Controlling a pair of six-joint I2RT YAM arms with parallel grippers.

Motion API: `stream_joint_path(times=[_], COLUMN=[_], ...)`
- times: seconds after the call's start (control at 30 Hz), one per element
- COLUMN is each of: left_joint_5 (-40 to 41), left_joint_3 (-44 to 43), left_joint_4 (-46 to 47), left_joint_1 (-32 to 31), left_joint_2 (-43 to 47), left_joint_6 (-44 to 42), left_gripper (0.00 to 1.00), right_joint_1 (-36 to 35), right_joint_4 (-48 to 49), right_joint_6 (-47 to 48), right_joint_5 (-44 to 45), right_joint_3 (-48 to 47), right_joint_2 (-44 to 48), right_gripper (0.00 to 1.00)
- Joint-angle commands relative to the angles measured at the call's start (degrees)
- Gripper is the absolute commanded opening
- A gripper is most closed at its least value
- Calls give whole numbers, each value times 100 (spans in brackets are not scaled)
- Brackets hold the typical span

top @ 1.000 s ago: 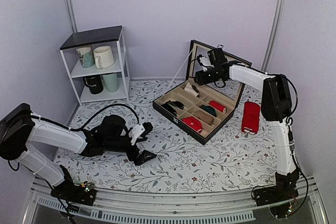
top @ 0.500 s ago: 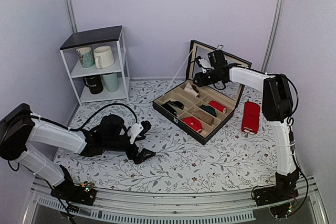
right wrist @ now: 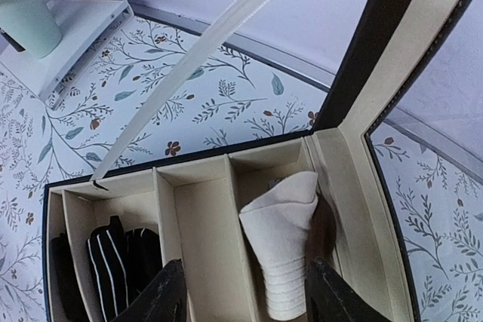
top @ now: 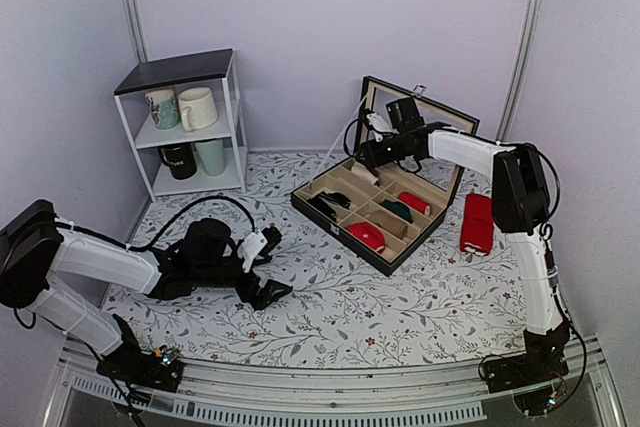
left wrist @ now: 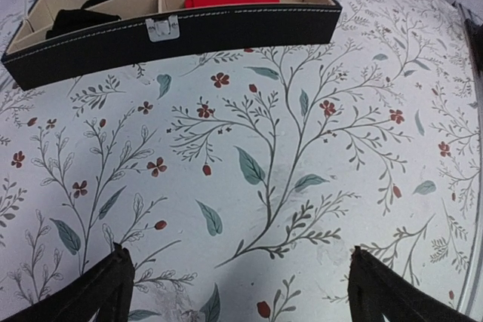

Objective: Roll the socks
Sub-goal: Adjust the pair of socks at the center of the board.

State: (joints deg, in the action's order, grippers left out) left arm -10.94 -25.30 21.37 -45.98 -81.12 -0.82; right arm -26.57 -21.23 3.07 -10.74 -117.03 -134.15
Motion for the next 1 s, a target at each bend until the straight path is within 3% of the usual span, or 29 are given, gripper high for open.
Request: stream_joint_path(times=[0.0,0.33,0.7,0.97], left_joint_5=[27,-13,-36,-57], left_joint_3=[16,-49,-68,-86], left_joint_4=[101,34,-32,-89], left_joint_1=[100,102,105,98], left_joint_2=[27,-61,-53,-51], left_joint_6=[-12,-38,-67,-76], left_gripper=[99,99,99,99], right_joint_1=[15,116,134,182], right_joint_4=[47,59,49,-59], right_joint_6=[176,226,41,-107], right_joint_5=[0,-155,-255,-86], right_joint_3=[-248,-373,-606,-681], right_joint_2=[-533,-800,-1165,-1315], right_gripper=[54,52,38,37])
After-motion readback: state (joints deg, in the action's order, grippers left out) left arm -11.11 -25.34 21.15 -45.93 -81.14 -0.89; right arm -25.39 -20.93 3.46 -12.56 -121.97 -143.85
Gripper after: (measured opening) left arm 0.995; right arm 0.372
